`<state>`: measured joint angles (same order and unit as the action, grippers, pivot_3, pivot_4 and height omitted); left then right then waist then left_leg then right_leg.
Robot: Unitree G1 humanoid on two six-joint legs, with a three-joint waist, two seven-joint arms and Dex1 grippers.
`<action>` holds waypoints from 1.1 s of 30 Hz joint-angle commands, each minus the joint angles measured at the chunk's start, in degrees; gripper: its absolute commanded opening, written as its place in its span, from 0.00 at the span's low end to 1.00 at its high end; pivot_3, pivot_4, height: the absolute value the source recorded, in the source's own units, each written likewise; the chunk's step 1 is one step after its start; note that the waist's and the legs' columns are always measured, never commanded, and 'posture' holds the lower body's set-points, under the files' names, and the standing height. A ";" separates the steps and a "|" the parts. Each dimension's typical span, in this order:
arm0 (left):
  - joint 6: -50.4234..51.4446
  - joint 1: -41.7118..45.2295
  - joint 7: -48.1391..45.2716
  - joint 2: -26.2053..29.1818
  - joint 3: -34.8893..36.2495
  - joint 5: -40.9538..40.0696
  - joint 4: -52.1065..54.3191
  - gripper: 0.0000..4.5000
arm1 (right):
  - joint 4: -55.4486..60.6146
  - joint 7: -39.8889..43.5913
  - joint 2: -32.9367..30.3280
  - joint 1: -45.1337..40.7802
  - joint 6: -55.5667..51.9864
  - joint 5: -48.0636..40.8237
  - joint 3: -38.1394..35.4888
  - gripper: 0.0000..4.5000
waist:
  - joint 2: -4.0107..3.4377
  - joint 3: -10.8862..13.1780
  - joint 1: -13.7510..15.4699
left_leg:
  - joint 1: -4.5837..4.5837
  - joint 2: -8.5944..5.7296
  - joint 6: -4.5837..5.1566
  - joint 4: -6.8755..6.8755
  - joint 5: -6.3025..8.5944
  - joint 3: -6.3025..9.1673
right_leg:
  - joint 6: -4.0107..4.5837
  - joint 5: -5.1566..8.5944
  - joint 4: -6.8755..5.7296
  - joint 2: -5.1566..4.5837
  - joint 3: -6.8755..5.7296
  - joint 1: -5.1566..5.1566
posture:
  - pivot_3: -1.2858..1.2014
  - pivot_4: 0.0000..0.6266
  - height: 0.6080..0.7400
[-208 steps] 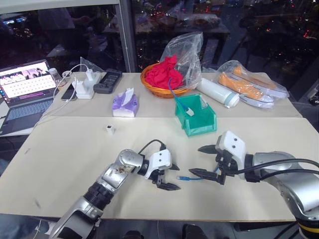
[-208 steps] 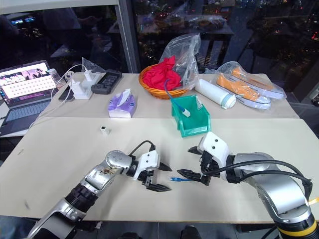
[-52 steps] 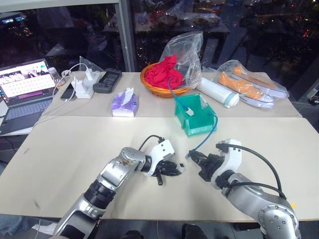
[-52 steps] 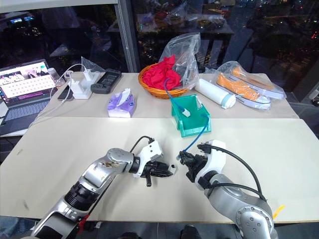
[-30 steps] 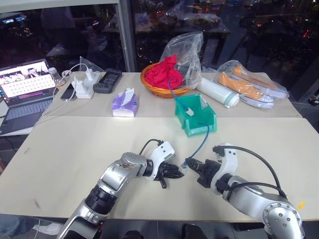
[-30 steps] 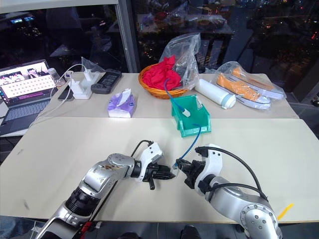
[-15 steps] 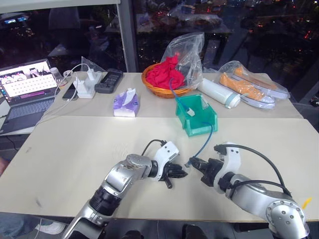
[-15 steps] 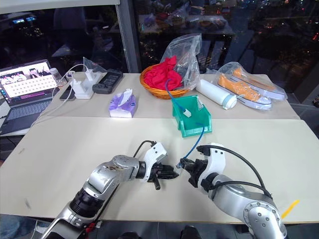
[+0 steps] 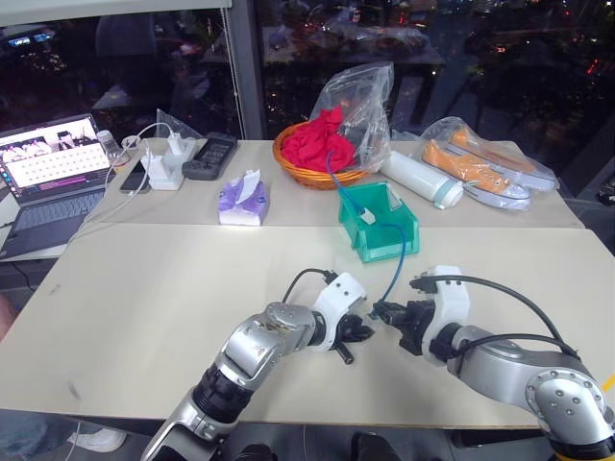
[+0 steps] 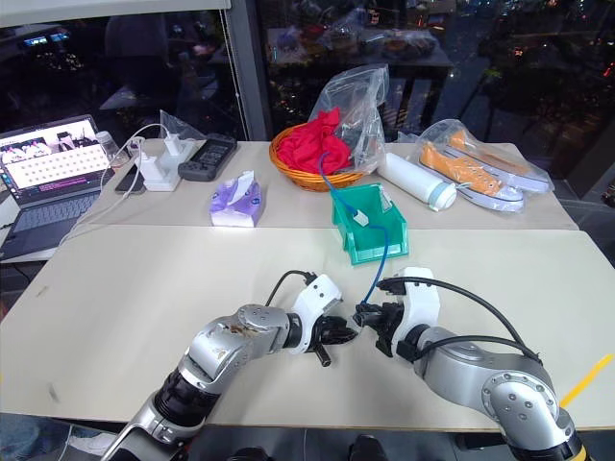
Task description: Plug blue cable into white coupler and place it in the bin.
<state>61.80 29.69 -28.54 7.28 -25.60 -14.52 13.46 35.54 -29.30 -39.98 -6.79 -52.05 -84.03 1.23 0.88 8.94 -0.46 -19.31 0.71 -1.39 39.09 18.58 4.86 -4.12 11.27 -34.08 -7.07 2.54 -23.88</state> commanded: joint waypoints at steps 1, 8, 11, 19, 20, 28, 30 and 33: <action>1.34 0.73 2.38 -0.97 2.65 -0.28 2.42 0.13 | 0.60 1.91 -0.57 4.66 -3.47 0.09 3.48 0.00 | 0.01 -0.02 0.07 | 0.01 0.00 0.00 0.00 0.00 0.00 | 0.00 0.00 0.01 0.00 0.00 0.05 | 0.52 0.24 1.00; 2.36 0.71 2.57 -0.32 2.91 -1.32 3.16 0.13 | -2.05 9.93 -1.03 9.77 -4.73 8.89 4.56 0.00 | 0.09 -0.15 0.17 | 0.30 0.00 0.23 -0.06 0.14 0.01 | -0.06 0.19 0.11 0.00 -0.04 0.71 | 0.52 0.24 1.00; 2.62 0.74 2.22 0.02 2.89 -1.77 3.25 0.13 | -2.25 12.15 -0.52 9.56 -5.42 10.32 4.66 0.00 | 0.11 -0.19 0.10 | 0.46 0.01 0.26 -0.11 0.16 0.01 | -0.03 0.26 0.09 0.00 -0.04 0.81 | 0.52 0.24 1.00; 1.86 1.34 2.29 -0.14 2.43 -2.34 2.38 0.13 | -4.56 16.61 0.15 8.98 -7.11 13.00 4.96 0.00 | 0.22 -0.40 -0.19 | 0.54 0.01 0.26 -0.16 0.16 0.01 | -0.01 0.31 0.06 0.00 -0.04 0.83 | 0.52 0.24 1.00; 1.60 1.41 2.41 -0.28 2.23 -2.19 2.27 0.13 | -5.90 17.05 0.87 8.87 -7.24 13.03 4.97 0.00 | 0.23 -0.44 -0.20 | 0.55 0.01 0.26 -0.17 0.16 0.01 | -0.01 0.31 0.06 0.00 -0.04 0.84 | 0.52 0.24 1.00; 0.43 1.31 3.46 -0.18 1.37 -1.49 2.44 0.13 | -8.74 18.61 1.60 9.47 -9.59 10.40 3.33 0.00 | 0.52 -0.70 -0.26 | 1.10 0.01 0.32 -0.27 0.21 0.04 | 0.00 0.60 0.07 0.01 -0.04 1.42 | 0.52 0.24 1.00; 0.38 1.27 3.53 -0.14 1.41 -1.58 2.43 0.13 | -8.76 18.90 1.29 8.83 -9.45 10.34 2.91 0.00 | 0.53 -0.71 -0.26 | 1.10 0.01 0.35 -0.27 0.23 0.07 | -0.03 0.65 0.06 0.01 -0.04 1.44 | 0.52 0.24 1.00; 0.26 1.05 3.03 0.36 1.53 -1.91 2.52 0.13 | -8.70 18.40 3.30 5.99 -5.72 10.00 0.29 0.00 | 0.54 -0.71 -0.27 | 1.09 0.01 0.37 -0.27 0.24 0.08 | -0.03 0.66 0.07 0.01 -0.04 1.44 | 0.52 0.24 1.00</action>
<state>64.96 29.33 -26.46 7.61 -26.12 -17.21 13.55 30.21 -10.24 -37.31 -2.34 -52.33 -73.45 -1.40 1.42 8.24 -0.73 -18.22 0.72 -1.02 38.82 18.82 4.94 -4.15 11.92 -34.01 -7.06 2.50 -22.44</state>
